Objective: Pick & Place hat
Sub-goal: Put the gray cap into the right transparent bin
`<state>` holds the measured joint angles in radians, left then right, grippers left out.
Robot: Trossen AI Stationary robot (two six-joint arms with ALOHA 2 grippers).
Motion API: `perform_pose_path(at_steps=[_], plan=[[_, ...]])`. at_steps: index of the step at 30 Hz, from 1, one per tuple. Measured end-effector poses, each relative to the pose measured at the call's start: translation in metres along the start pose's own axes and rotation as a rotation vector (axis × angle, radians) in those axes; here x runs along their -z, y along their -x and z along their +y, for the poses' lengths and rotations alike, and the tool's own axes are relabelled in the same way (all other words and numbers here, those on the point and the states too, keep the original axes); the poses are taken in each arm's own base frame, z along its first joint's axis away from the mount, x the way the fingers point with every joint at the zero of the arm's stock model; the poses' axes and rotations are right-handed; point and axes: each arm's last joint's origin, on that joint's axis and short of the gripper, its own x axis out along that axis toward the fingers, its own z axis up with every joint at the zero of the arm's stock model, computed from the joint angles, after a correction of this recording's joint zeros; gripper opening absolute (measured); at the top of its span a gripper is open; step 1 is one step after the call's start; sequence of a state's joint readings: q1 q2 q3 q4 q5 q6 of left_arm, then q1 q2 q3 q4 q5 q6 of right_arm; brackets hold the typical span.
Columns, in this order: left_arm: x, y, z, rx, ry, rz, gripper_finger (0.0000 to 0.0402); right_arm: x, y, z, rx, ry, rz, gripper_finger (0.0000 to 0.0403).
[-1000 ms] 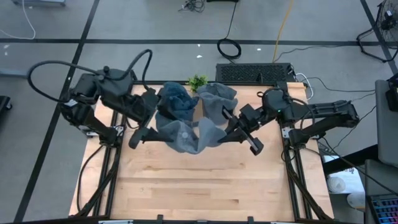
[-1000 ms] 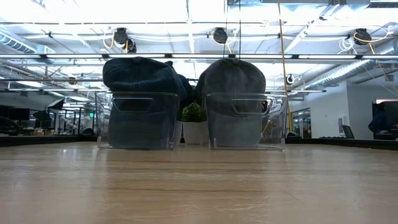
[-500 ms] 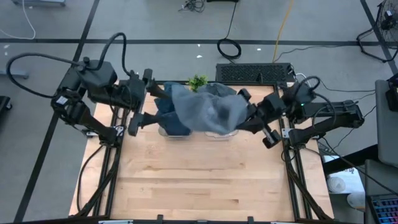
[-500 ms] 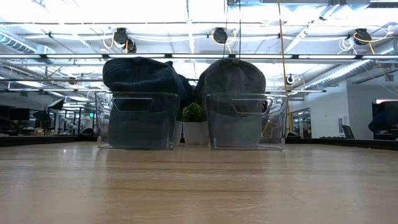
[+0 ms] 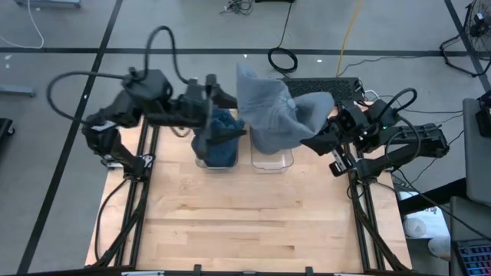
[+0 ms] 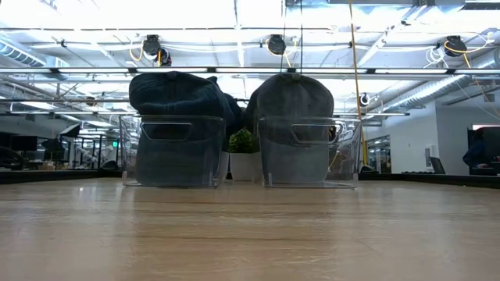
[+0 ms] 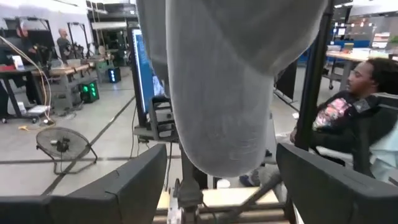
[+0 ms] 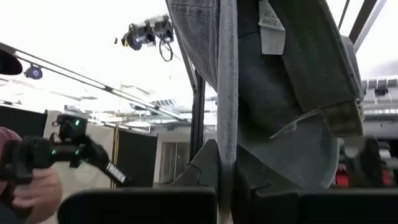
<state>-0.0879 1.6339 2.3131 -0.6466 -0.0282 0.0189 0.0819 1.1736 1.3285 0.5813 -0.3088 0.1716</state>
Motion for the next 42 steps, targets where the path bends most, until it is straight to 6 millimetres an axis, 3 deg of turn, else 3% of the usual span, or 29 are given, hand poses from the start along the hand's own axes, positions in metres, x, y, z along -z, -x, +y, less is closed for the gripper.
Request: perform_pose_path(at_steps=[5,10,22,27,36,42], plan=[[0.011,-0.025,0.006,-0.006,0.032,-0.003,0.0312,-0.009,0.001,0.005,-0.022,-0.008,-0.064,0.0],[0.017,-0.044,0.007,0.153,0.113,-0.027,0.0312,-0.009,0.002,0.005,-0.021,-0.017,-0.048,0.0],[0.015,-0.056,0.004,0.268,0.247,-0.101,0.0304,-0.007,0.002,0.005,-0.023,-0.021,-0.037,0.0],[0.015,-0.056,0.005,0.271,0.297,-0.099,0.0235,-0.006,0.002,0.005,-0.022,-0.027,-0.016,0.0],[0.013,-0.055,0.001,0.369,0.292,-0.105,0.0027,-0.005,0.002,0.004,-0.017,-0.035,-0.004,0.0015],[0.009,-0.051,0.001,0.404,0.265,-0.132,0.0012,-0.006,0.003,0.004,0.014,-0.127,-0.007,0.0046]])
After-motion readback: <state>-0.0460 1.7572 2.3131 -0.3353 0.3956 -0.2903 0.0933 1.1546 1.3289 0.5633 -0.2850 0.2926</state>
